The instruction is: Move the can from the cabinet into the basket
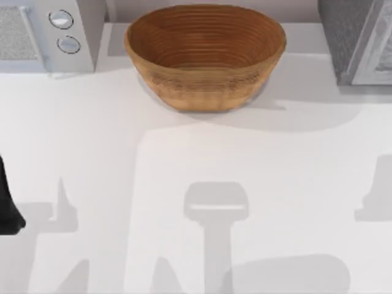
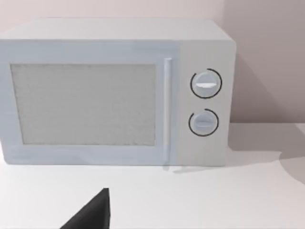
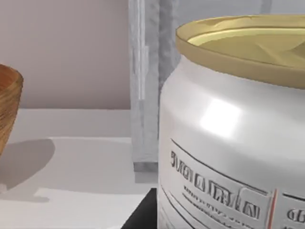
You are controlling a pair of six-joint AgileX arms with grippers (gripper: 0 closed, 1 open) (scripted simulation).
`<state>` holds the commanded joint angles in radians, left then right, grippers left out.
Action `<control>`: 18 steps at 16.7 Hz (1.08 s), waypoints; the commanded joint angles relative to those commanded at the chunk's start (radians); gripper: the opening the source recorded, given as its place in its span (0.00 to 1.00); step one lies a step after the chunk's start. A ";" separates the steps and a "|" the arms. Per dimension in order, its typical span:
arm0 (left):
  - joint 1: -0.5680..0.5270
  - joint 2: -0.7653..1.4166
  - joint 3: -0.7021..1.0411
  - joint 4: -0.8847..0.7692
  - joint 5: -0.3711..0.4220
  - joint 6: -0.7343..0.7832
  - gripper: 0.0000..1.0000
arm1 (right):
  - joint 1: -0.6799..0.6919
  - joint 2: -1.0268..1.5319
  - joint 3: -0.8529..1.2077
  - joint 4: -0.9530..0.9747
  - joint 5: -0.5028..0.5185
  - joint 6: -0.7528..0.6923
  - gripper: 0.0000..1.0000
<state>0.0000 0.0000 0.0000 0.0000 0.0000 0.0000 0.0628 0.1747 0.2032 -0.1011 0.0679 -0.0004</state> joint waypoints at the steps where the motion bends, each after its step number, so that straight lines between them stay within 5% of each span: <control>1: 0.000 0.000 0.000 0.000 0.000 0.000 1.00 | -0.017 -0.048 -0.060 0.028 -0.019 0.000 0.00; 11: 0.000 0.000 0.000 0.000 0.000 0.000 1.00 | -0.060 -0.167 -0.209 0.098 -0.067 0.002 0.00; 18: 0.000 0.000 0.000 0.000 0.000 0.000 1.00 | 0.055 0.124 0.041 0.198 0.043 0.005 0.00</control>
<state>0.0000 0.0000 0.0000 0.0000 0.0000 0.0000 0.1180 0.2990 0.2441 0.0967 0.1113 0.0049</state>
